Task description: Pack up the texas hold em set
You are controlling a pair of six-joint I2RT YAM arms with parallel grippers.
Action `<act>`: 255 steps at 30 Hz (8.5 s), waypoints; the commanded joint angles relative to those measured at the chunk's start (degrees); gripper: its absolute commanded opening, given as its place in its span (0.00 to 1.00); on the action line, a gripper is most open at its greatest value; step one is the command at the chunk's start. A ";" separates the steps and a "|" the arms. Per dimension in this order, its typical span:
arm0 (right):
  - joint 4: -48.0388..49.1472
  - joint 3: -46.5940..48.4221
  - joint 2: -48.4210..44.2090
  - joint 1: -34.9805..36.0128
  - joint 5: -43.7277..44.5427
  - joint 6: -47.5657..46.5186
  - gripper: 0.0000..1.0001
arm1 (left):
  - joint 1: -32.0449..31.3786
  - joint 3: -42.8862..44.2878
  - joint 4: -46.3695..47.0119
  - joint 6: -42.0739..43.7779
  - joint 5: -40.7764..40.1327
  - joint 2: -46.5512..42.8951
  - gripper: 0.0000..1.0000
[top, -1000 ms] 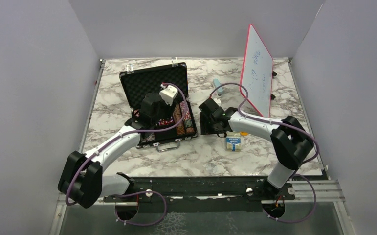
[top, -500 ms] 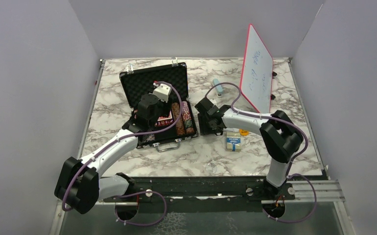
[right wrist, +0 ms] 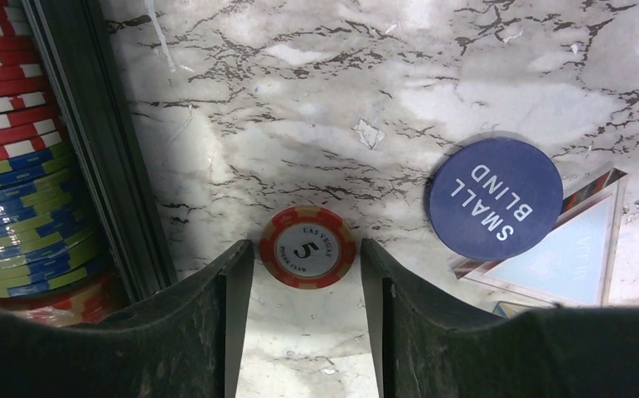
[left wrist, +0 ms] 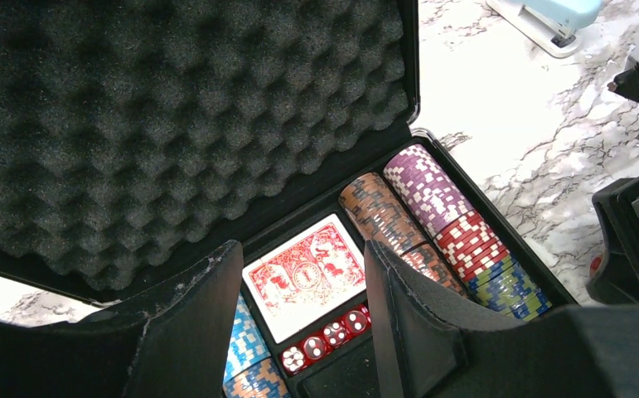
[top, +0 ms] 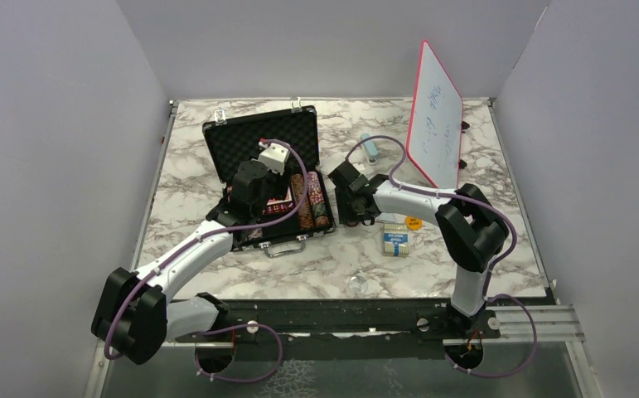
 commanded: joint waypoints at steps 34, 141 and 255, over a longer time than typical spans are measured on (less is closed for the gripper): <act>1.17 -5.66 -18.71 -0.47 -12.59 9.14 0.42 | -1.35 -13.81 8.81 -48.97 30.54 -8.30 0.82; -11.63 -22.50 -36.97 -1.16 19.61 24.77 0.95 | -6.94 10.68 -16.46 -15.16 18.62 1.73 0.65; 23.14 -19.09 -42.11 1.29 -22.73 -16.02 0.97 | 2.73 -7.24 -14.85 -50.14 5.29 -4.54 0.00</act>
